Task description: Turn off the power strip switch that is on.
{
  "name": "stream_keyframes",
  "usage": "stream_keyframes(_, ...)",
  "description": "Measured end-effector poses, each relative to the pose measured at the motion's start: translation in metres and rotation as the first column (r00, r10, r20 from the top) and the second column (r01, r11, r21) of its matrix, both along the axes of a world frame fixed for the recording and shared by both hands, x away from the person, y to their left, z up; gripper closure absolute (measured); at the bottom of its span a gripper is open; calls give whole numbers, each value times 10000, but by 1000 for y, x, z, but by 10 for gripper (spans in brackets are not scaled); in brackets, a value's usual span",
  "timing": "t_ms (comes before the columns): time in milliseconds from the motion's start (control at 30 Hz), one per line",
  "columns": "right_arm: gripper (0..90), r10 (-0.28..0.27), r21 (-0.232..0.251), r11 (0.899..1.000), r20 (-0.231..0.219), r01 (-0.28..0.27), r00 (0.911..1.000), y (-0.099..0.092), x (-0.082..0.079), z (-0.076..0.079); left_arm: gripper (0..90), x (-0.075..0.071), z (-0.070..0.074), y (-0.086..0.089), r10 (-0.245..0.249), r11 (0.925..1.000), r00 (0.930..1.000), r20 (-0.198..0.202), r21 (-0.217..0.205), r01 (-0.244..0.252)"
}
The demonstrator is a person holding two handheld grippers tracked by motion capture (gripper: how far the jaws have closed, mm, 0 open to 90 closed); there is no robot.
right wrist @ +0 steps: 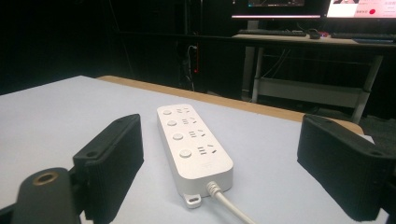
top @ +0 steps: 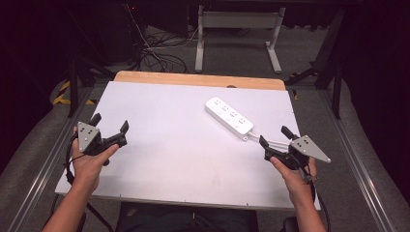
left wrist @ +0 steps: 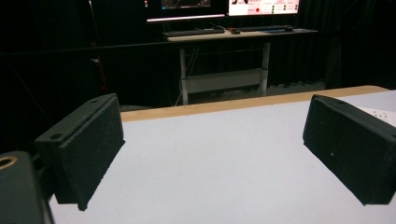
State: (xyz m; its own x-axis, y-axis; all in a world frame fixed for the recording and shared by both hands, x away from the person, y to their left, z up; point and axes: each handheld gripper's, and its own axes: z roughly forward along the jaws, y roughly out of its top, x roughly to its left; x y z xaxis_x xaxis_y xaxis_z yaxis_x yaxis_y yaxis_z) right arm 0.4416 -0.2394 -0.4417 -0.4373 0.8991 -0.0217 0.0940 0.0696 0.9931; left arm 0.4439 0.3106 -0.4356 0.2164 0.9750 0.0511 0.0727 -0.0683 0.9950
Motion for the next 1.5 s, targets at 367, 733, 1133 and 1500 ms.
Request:
stream_keyframes(367, 149, 43, -136, 9999, 38, -42, 10000, 2, -1, 0, 56, 0, 0, 0, -58, 10000, 10000, 10, -22, 58)
stream_keyframes(733, 166, 50, -139, 9999, 66, -49, 10000, 1, -2, 0, 57, 1, 0, -1, -138, 9999, 9999, 23, -28, 138)
stream_keyframes(1133, 270, 220, -229, 9995, 85, -218, 9997, 1, -3, 0, 57, 2, 0, -1, -124, 9999, 9999, 24, -27, 125)
stream_keyframes(1500, 686, 659, -282, 9974, -32, -659, 9978, 3, -4, 3, 58, 1, 0, -1, -140, 9999, 9999, 37, -24, 140)
